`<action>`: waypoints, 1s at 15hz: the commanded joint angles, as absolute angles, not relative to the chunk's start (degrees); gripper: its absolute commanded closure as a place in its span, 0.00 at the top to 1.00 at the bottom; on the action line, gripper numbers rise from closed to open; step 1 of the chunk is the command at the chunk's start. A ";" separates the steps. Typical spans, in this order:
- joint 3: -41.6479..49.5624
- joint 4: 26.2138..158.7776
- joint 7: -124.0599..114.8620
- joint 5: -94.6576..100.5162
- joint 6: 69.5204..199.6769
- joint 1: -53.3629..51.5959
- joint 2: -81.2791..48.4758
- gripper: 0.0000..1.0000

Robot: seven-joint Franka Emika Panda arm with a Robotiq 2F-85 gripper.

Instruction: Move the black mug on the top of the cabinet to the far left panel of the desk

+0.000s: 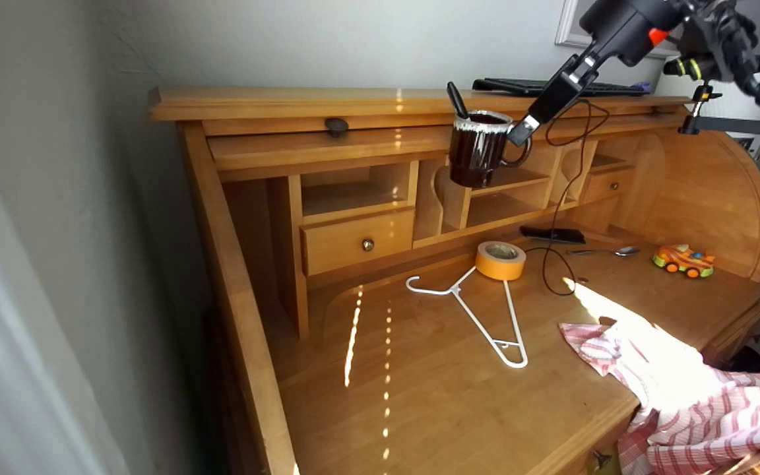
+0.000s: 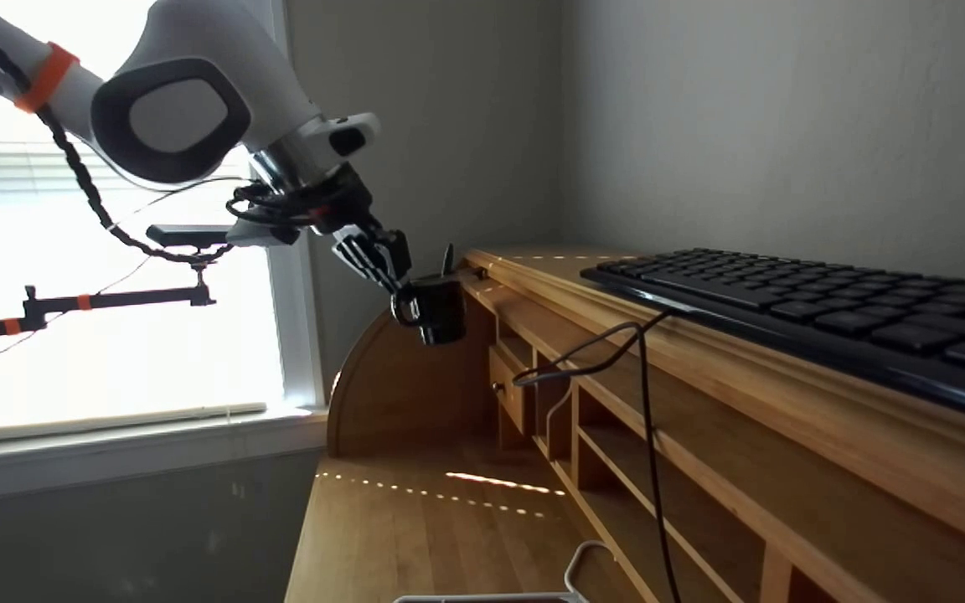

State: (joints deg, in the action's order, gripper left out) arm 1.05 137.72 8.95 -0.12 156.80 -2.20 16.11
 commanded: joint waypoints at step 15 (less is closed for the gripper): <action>-0.98 145.06 15.68 -0.46 177.06 -7.61 1.09 0.04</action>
